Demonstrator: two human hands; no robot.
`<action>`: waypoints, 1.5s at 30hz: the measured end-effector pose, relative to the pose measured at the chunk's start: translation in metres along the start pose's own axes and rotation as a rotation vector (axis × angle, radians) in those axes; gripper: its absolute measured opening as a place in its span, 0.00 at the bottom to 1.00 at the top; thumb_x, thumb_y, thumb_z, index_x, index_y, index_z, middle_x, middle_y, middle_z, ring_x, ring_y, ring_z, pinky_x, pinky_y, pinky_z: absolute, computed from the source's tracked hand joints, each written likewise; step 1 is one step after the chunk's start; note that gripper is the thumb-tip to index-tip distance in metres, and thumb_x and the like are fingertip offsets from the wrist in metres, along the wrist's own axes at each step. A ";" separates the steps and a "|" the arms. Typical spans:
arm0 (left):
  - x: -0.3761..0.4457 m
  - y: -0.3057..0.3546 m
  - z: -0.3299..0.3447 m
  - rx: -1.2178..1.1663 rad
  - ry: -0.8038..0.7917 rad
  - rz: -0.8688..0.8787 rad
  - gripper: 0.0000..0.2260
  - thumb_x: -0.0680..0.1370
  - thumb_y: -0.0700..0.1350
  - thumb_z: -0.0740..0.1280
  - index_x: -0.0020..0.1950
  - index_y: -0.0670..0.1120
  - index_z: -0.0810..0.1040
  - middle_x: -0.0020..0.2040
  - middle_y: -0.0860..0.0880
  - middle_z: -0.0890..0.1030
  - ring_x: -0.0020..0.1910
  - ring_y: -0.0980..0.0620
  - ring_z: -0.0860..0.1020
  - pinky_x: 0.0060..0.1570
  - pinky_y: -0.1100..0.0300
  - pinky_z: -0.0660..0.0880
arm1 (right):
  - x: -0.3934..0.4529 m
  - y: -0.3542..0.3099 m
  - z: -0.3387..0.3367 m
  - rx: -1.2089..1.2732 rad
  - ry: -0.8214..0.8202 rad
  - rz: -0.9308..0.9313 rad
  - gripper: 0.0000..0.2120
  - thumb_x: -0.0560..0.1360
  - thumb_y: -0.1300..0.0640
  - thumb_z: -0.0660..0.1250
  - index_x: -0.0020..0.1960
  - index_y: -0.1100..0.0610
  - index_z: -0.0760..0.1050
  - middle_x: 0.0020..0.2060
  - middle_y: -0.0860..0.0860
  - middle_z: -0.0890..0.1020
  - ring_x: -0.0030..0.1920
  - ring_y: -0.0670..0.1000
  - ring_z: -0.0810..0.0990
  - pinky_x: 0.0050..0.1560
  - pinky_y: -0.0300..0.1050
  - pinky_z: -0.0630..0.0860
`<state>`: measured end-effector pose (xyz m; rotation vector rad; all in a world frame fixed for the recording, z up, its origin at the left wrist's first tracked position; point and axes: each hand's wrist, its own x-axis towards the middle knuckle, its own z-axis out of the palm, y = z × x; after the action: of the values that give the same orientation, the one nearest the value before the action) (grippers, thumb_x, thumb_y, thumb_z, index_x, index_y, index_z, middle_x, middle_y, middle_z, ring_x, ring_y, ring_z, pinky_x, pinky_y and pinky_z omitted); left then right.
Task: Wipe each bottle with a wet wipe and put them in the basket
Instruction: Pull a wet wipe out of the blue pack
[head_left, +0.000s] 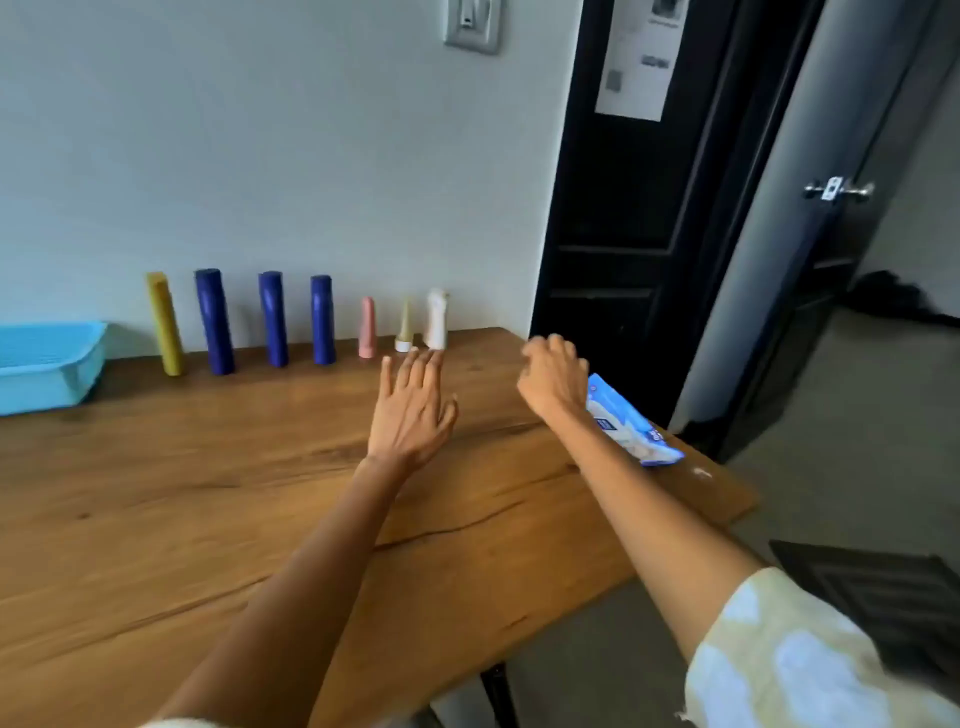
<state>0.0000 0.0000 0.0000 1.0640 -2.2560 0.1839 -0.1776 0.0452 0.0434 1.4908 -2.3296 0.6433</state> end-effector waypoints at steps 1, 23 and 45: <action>0.001 0.011 0.003 -0.007 -0.029 0.009 0.28 0.79 0.54 0.50 0.77 0.42 0.54 0.75 0.43 0.61 0.76 0.47 0.55 0.75 0.46 0.43 | -0.003 0.017 -0.006 -0.063 -0.043 0.092 0.17 0.76 0.57 0.61 0.64 0.55 0.71 0.62 0.55 0.72 0.64 0.57 0.68 0.61 0.52 0.66; 0.034 0.088 0.068 -0.456 -0.491 -0.138 0.43 0.75 0.60 0.65 0.77 0.41 0.44 0.77 0.44 0.53 0.76 0.46 0.53 0.73 0.53 0.55 | 0.019 0.070 0.052 0.148 -0.418 0.322 0.21 0.72 0.39 0.66 0.43 0.58 0.72 0.37 0.55 0.76 0.36 0.52 0.73 0.32 0.42 0.67; 0.043 0.079 0.076 -0.660 -0.322 -0.252 0.53 0.68 0.59 0.73 0.77 0.43 0.40 0.76 0.44 0.52 0.75 0.46 0.55 0.72 0.51 0.60 | 0.022 0.057 0.022 0.926 -0.398 0.261 0.19 0.78 0.44 0.60 0.51 0.58 0.80 0.48 0.53 0.83 0.50 0.50 0.81 0.49 0.46 0.78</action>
<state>-0.1147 -0.0036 -0.0237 1.0335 -2.1679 -0.8325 -0.2392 0.0377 0.0233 1.7723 -2.6996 1.8302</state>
